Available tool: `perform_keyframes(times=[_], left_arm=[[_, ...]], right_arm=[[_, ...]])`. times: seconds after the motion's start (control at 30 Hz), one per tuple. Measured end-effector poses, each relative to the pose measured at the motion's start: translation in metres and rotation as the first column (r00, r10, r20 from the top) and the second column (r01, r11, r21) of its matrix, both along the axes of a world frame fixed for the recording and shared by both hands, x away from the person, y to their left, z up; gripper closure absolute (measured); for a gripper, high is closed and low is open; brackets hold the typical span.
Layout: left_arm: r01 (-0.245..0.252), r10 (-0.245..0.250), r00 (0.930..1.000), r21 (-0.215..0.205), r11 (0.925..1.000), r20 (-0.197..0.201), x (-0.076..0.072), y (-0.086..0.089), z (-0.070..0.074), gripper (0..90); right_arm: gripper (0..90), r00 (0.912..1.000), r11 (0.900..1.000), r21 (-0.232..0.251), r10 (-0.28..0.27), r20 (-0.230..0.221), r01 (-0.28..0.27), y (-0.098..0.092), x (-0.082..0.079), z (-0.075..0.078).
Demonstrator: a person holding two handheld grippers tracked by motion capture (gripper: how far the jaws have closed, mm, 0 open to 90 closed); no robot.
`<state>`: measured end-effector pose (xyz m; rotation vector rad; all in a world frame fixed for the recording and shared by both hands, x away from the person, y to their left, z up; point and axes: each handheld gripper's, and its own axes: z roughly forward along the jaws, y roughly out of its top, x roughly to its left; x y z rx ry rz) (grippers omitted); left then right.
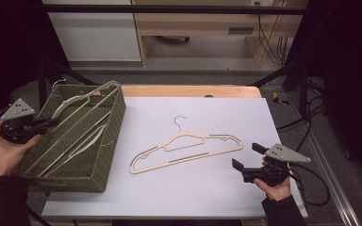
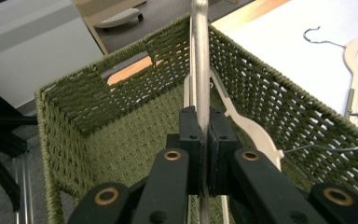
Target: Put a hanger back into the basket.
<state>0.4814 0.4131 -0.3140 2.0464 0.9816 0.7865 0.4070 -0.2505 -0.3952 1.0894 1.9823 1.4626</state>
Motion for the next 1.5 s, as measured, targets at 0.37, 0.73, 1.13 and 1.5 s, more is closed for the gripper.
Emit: perform_keyframes(times=[0.37,0.73,1.13,1.5], left_arm=[[-0.022,0.029,0.9968,0.103,0.9945,-0.074,0.010,-0.008,-0.037,86.3],[-0.033,0.049,0.9901,0.119,0.9924,-0.131,0.007,0.003,-0.076,84.0],[0.031,-0.002,0.9726,0.120,0.9924,-0.232,0.008,-0.005,-0.081,75.2],[0.025,-0.006,0.9730,0.082,0.9963,-0.231,0.009,-0.011,-0.080,43.1]], right_arm=[[4.6,1.0000,1.000,-0.003,0.002,-0.001,-0.002,0.000,0.000,-0.001],[4.7,1.0000,1.000,-0.007,0.006,-0.005,-0.006,0.003,0.001,-0.002],[4.7,0.9999,1.000,-0.005,0.009,-0.006,-0.009,0.003,0.001,-0.002],[4.7,0.9999,1.000,-0.005,0.010,-0.007,-0.011,0.003,0.000,-0.002]])
